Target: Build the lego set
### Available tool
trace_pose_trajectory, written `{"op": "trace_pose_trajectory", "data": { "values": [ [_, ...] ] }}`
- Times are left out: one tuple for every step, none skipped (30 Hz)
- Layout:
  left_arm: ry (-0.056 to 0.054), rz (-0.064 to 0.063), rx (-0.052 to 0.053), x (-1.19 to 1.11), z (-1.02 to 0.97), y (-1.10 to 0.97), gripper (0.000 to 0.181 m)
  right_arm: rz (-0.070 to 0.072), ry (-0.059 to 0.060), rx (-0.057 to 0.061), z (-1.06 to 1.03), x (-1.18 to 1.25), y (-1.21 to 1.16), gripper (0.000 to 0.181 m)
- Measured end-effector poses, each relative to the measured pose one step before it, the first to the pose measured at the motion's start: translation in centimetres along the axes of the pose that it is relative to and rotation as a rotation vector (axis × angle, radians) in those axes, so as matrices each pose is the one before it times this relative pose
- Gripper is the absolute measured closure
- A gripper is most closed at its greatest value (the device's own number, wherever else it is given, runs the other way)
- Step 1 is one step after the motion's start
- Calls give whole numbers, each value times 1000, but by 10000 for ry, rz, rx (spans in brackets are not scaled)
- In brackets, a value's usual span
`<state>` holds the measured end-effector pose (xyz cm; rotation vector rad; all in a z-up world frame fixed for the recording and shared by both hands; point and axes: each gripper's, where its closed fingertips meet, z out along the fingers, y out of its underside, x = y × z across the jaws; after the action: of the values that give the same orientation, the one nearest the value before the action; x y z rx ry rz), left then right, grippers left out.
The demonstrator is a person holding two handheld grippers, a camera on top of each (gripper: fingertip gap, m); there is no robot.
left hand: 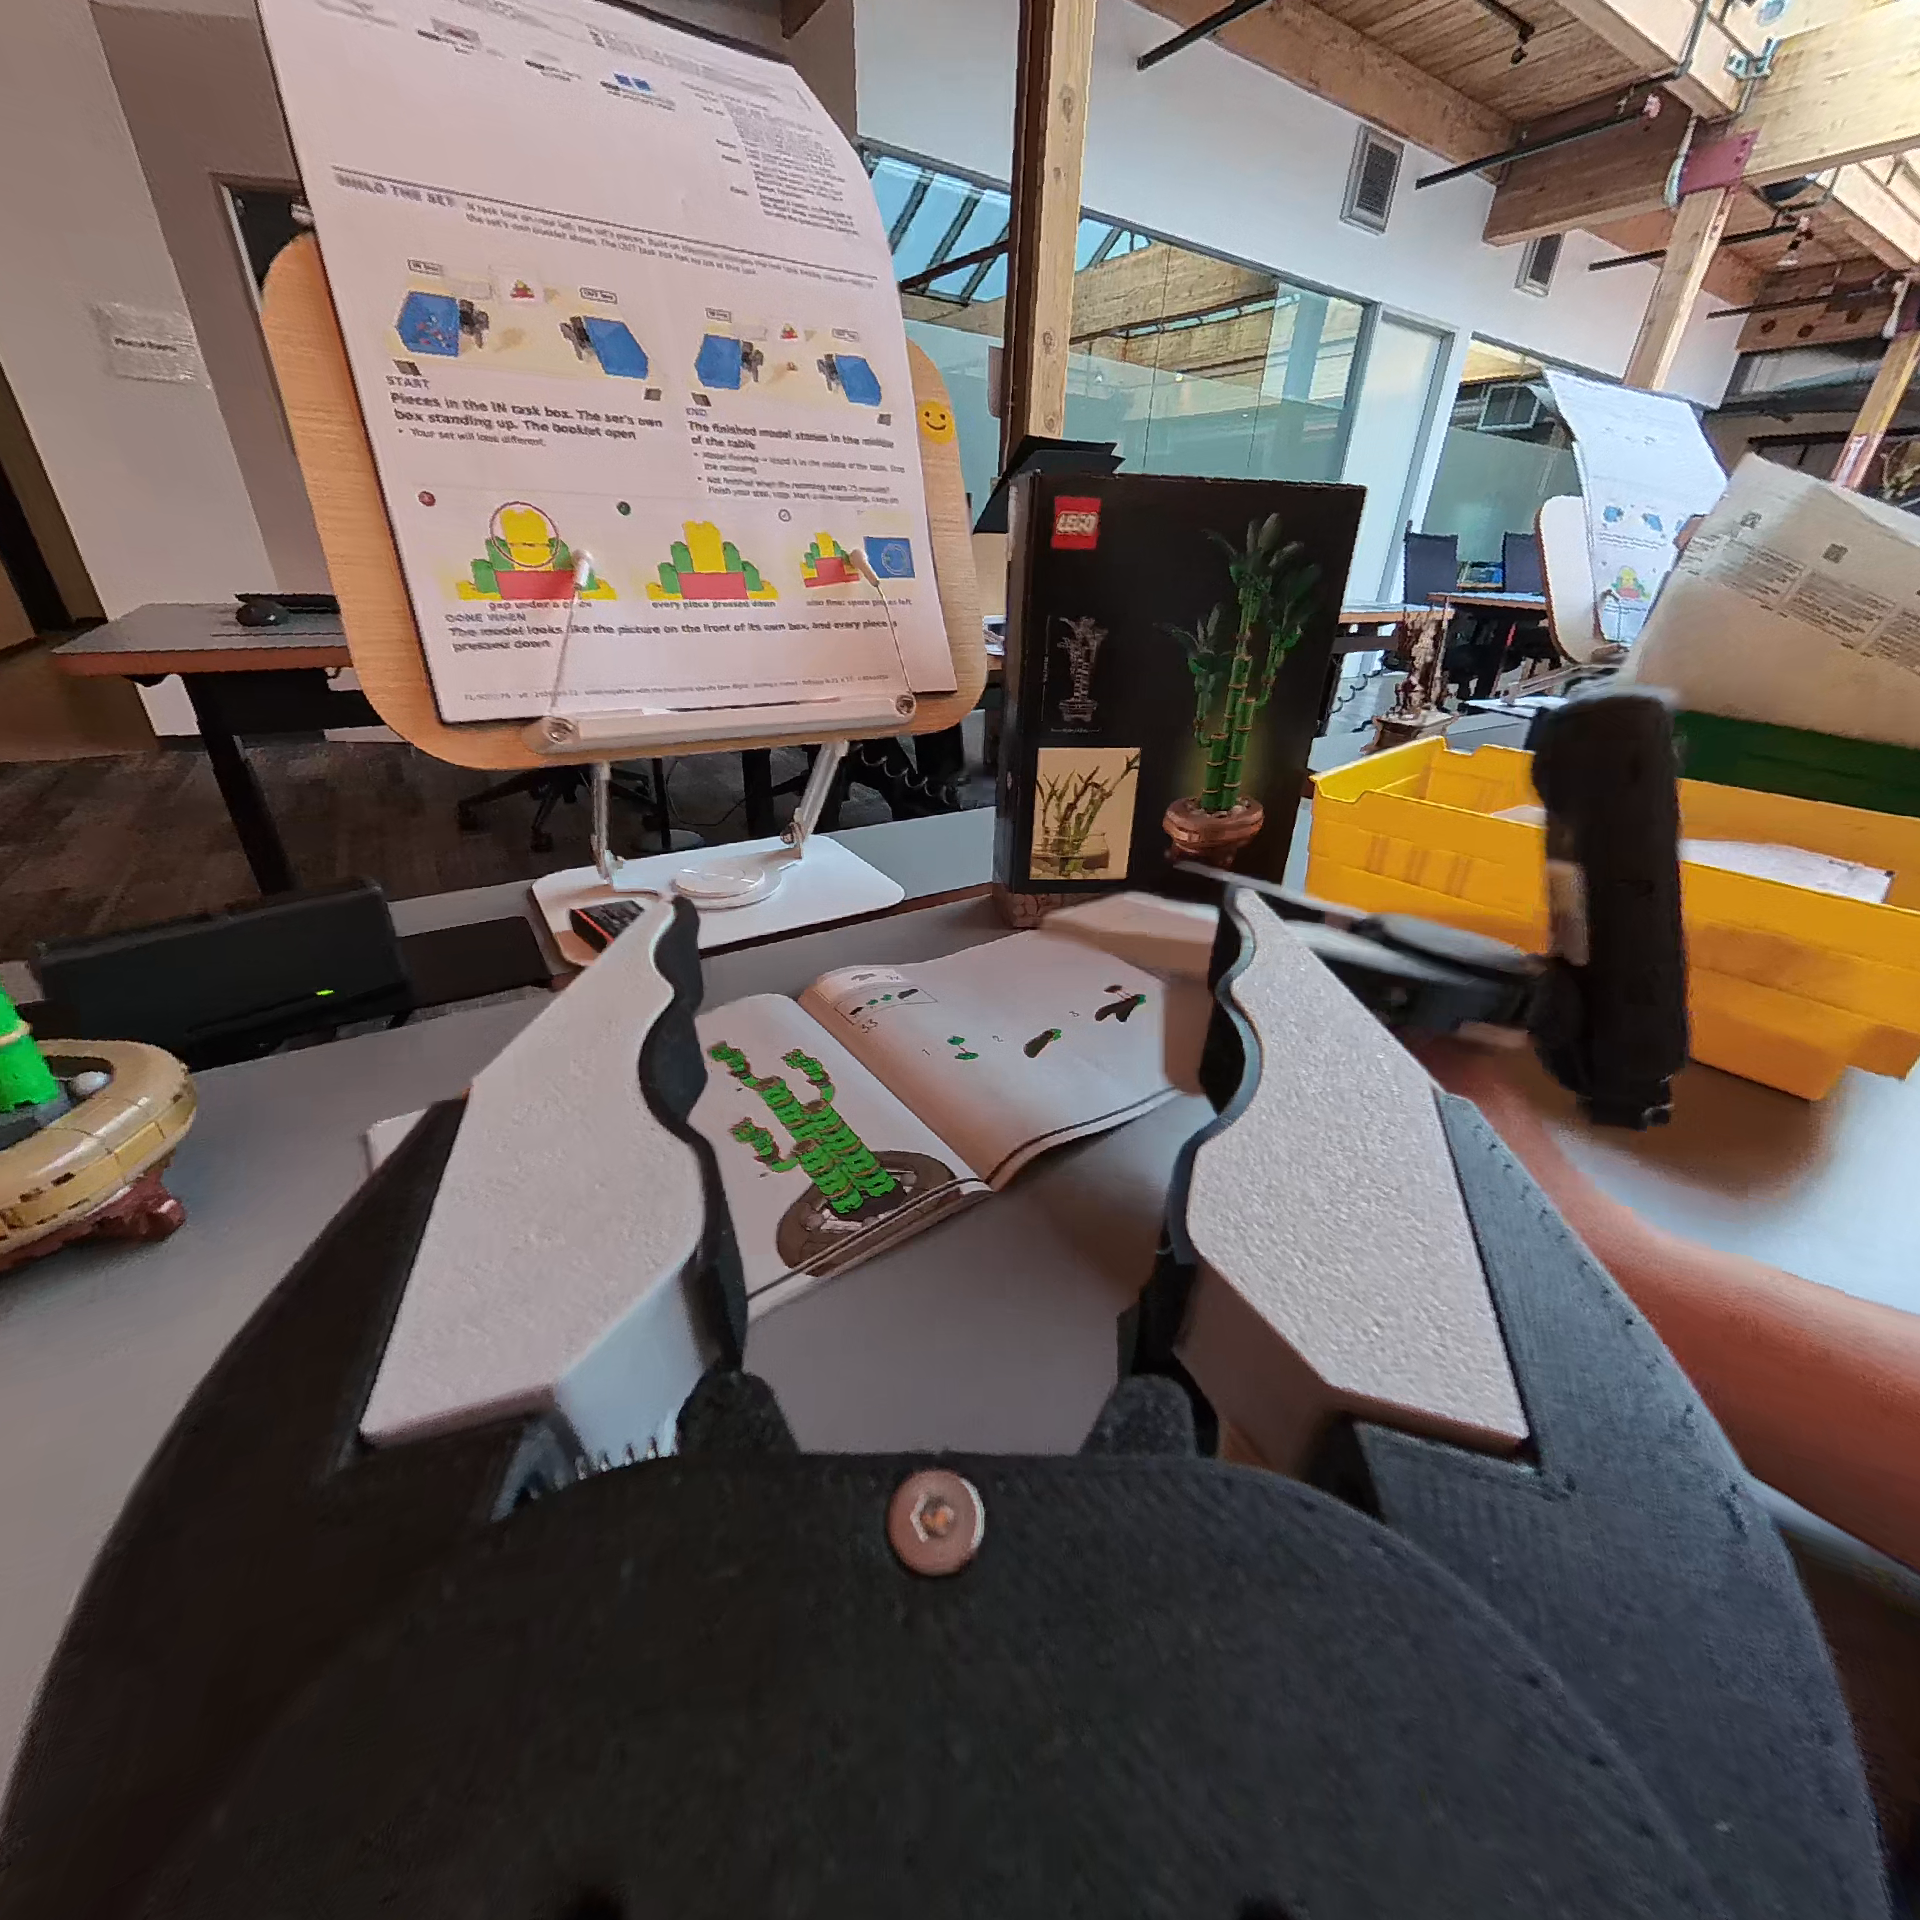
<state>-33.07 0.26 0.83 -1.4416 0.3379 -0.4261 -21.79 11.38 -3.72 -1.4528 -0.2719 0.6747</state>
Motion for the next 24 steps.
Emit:
{"op": "trace_pose_trajectory", "data": {
  "values": [
    [-213,210,-19,-622,-14,-457,82,-352,431,625,-465,879,-2235,40],
    [-384,434,-93,-944,20,-673,80,-401,416,737,-534,885,-2544,41],
    [-544,582,-196,-1224,75,-853,79,-426,373,759,-424,797,-2726,42],
    [-604,618,-321,-1350,163,-964,80,-487,170,655,-214,431,-2748,42],
    [-489,586,-414,-1243,333,-1014,80,-495,-18,551,-10,57,-2740,41],
    [-315,505,-435,-1048,446,-1080,77,-429,-78,564,159,-168,-2846,42],
    [-212,386,-378,-918,495,-1179,72,-353,-224,649,321,-528,-3076,41],
    [-142,287,-325,-763,478,-1219,69,-277,-346,703,466,-864,-3266,41],
    [-138,233,-268,-672,417,-1213,68,-237,-458,679,610,-1175,-3289,41],
    [-212,205,-195,-643,371,-1142,66,-266,-592,652,721,-1539,-3199,41],
    [-262,211,-81,-576,314,-1054,65,-367,-767,620,726,-1935,-3046,41],
    [-316,195,-8,-509,265,-804,66,-469,-946,535,646,-2334,-2765,40],
    [-371,134,-57,-455,248,-341,67,-452,-1103,480,459,-2730,-2504,40],
    [-378,82,-177,-306,231,272,68,-390,-1104,474,327,-2968,-2247,39],
    [-373,36,-319,-140,285,879,73,-339,-1038,330,243,-3135,-1743,37],
    [-123,84,-399,378,504,1087,81,-371,-914,85,163,-3188,-1017,37],
    [133,213,-471,805,776,984,80,-578,-623,76,243,-2890,-597,38],
    [-50,344,-467,462,794,909,72,-965,-476,268,635,-2530,-581,38],
    [-318,367,-292,-46,654,656,70,-874,-567,-170,816,-2323,158,38],
    [-267,237,-142,-50,527,390,70,-427,-457,-498,829,-1793,656,34],
    [-55,70,-82,199,377,259,70,53,-299,-345,697,-1255,566,31],
    [58,-46,-35,360,262,135,69,368,-239,44,463,-914,212,31],
    [71,-16,1,409,178,42,69,511,-156,276,290,-631,60,32],
    [12,112,6,393,109,-11,69,477,-52,222,218,-343,267,32]
  ]
}}
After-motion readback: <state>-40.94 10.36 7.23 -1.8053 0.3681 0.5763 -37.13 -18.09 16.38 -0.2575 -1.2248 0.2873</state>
